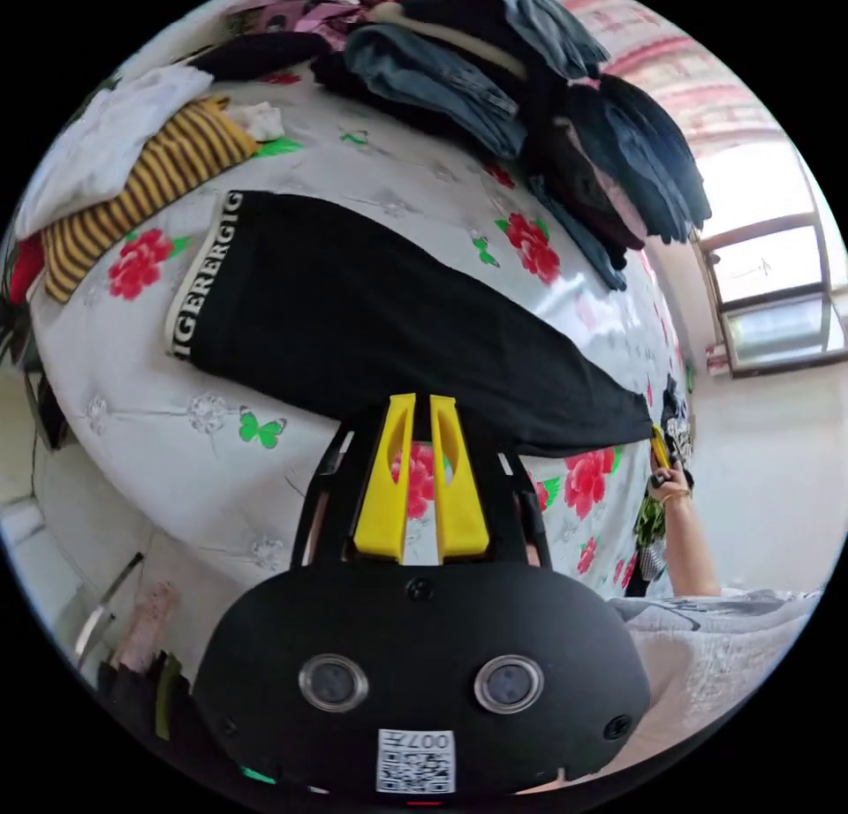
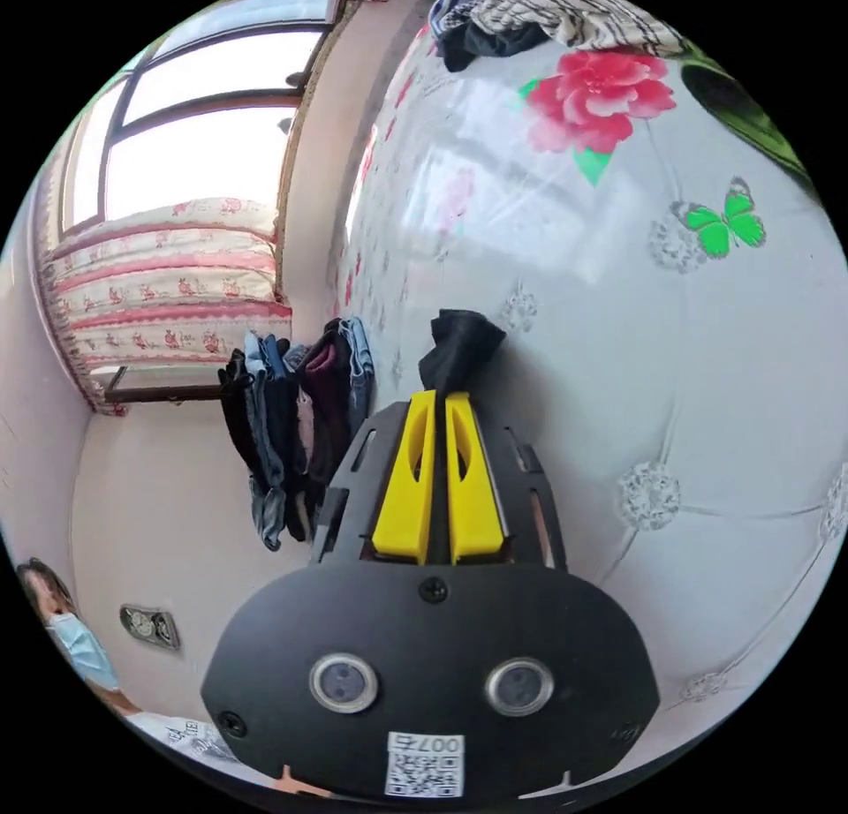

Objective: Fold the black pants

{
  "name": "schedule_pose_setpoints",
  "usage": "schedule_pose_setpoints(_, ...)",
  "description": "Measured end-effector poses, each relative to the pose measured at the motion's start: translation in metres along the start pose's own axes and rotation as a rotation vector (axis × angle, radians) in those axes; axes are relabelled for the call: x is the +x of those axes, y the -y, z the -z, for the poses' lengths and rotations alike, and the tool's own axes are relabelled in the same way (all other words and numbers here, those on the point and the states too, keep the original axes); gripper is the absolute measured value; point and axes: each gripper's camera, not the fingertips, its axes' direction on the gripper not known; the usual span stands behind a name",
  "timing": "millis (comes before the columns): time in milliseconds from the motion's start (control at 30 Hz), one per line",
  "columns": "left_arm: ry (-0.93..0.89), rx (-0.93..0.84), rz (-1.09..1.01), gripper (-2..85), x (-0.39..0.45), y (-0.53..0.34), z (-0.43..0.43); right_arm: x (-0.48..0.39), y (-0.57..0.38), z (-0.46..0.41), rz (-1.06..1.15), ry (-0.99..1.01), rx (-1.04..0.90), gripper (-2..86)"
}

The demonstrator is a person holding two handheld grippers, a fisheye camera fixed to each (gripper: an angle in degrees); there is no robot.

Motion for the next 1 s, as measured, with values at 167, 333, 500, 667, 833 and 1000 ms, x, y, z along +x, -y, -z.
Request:
schedule_pose_setpoints(167,0.01,0.153,0.254,7.3,-0.085,-0.017,0.043,-0.159,-0.063,-0.024,0.644,-0.1,-0.147,0.0)
schedule_pose_setpoints(333,-0.082,0.228,0.425,11.5,-0.15,-0.018,0.056,-0.254,-0.237,-0.101,1.2,-0.082,-0.419,0.7)
schedule_pose_setpoints(500,-0.141,0.268,0.505,11.3,-0.197,-0.009,0.05,-0.204,-0.365,-0.212,1.211,-0.182,-0.941,2.1)
schedule_pose_setpoints(667,-0.183,0.279,0.531,6.5,-0.22,-0.011,0.047,-0.18,-0.376,-0.195,1.123,-0.182,-0.988,2.4)
schedule_pose_setpoints(833,-0.316,0.357,0.485,0.9,-0.216,-0.013,0.053,-0.156,-0.335,-0.14,1.047,-0.31,-0.879,2.4)
schedule_pose_setpoints(1000,-0.409,0.377,0.014,0.6,-0.079,0.029,0.085,-0.133,-0.293,-0.081,0.89,-0.334,-0.72,3.1)
